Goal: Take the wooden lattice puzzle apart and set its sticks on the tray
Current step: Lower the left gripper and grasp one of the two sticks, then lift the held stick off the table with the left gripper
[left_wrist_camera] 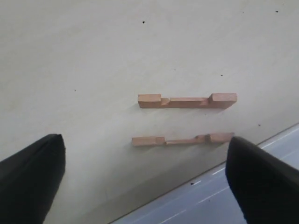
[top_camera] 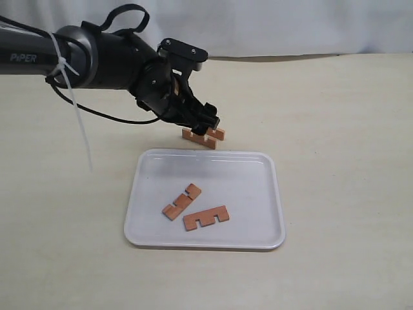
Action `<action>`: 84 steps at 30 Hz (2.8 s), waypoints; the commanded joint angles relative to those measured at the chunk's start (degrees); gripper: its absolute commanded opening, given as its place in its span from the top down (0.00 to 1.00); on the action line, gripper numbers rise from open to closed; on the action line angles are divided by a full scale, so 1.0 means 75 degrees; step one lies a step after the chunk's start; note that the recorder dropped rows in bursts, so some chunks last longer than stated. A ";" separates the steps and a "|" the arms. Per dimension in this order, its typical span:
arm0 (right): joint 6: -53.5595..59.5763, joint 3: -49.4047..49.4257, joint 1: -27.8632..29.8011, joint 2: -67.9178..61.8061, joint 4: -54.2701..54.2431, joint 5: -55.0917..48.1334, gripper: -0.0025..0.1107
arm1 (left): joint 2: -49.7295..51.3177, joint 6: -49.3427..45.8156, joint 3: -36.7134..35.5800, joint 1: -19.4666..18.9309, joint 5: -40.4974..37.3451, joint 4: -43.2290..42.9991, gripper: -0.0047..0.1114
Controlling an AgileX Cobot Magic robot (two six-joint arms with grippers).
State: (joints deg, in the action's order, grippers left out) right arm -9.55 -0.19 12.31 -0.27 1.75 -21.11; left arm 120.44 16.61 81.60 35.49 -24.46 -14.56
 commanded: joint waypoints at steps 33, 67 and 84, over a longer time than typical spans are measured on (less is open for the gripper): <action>0.0056 0.0025 0.0023 0.0035 0.0002 0.0033 0.94 | 0.0321 -0.8171 0.1776 -0.0127 -0.2810 0.3415 0.25; 0.0056 0.0025 0.0023 0.0035 0.0002 0.0033 0.94 | 0.1358 -0.9526 0.1776 -0.0127 -0.1590 0.1997 0.54; 0.0056 0.0025 0.0023 0.0035 0.0002 0.0033 0.94 | 0.1419 -0.9544 0.1776 -0.0127 -0.1255 0.2060 0.55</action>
State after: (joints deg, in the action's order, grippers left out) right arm -9.55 -0.19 12.31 -0.27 1.75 -21.11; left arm 131.04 -54.84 94.71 34.67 -34.44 0.37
